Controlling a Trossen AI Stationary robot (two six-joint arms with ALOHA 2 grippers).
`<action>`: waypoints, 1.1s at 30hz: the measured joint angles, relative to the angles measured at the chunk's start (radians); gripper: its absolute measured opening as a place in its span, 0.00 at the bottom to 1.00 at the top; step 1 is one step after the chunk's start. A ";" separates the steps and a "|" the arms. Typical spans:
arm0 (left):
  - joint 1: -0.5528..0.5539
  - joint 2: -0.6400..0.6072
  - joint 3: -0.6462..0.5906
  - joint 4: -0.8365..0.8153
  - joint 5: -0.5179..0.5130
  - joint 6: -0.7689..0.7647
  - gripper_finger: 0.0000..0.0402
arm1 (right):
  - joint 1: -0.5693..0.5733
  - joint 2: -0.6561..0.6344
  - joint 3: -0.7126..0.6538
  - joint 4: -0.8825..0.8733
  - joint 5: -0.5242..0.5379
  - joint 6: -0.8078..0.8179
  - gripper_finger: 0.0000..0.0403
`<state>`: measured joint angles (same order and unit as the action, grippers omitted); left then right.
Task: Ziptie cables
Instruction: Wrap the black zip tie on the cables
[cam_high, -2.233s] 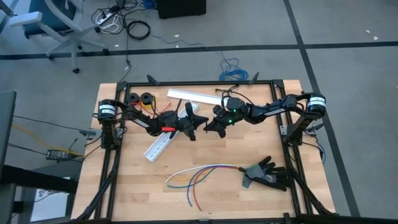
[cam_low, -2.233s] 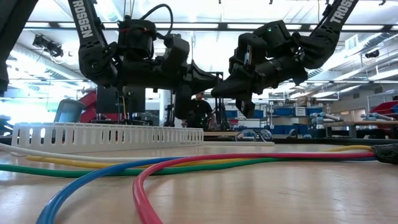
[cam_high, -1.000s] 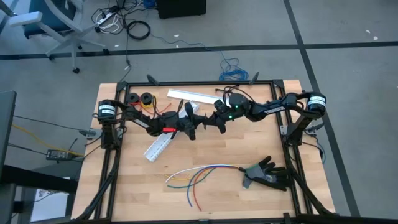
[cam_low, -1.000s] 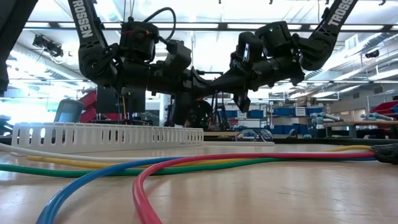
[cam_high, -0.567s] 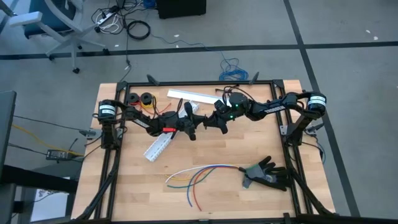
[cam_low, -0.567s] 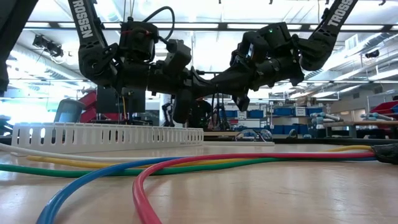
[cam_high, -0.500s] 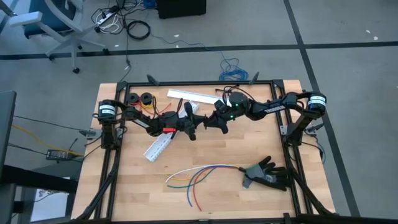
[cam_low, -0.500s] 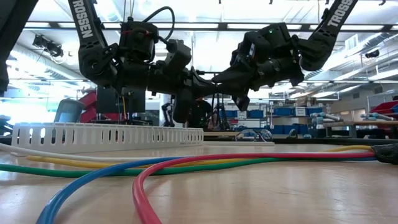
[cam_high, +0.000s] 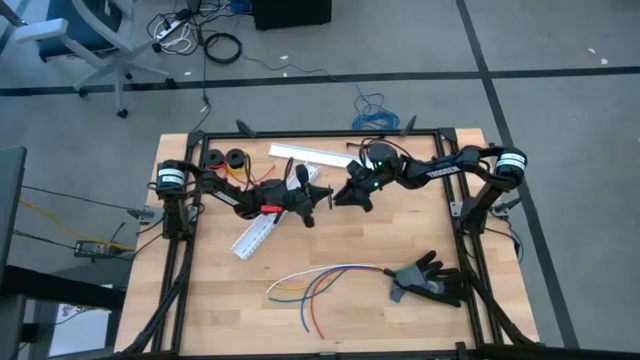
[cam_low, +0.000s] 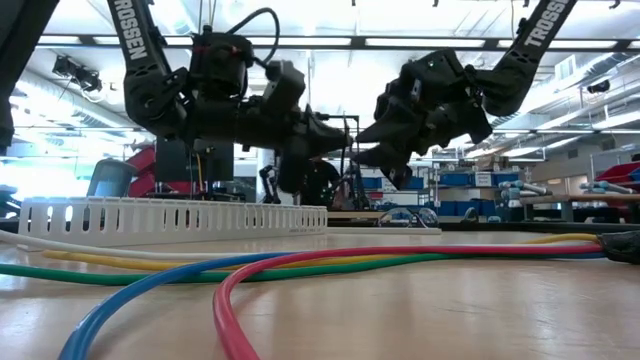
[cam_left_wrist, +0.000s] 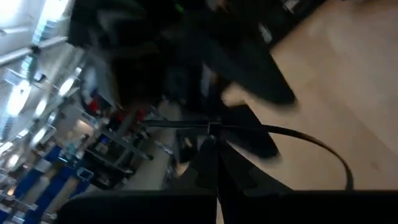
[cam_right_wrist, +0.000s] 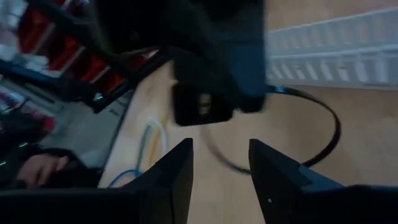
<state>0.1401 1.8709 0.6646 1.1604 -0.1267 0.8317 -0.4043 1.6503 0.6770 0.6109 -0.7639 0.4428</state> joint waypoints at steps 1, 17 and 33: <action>0.002 0.000 -0.005 -0.016 0.000 -0.002 0.00 | -0.004 -0.006 0.000 -0.001 -0.016 0.004 0.35; 0.010 0.000 -0.022 -0.037 0.061 -0.107 0.00 | 0.035 -0.034 0.000 0.087 0.203 -0.107 0.35; 0.006 0.000 0.015 -0.044 0.078 -0.114 0.00 | 0.042 -0.033 0.003 0.129 0.209 -0.135 0.08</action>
<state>0.1464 1.8709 0.6798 1.1168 -0.0492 0.7177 -0.3618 1.6169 0.6804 0.7396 -0.5552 0.3073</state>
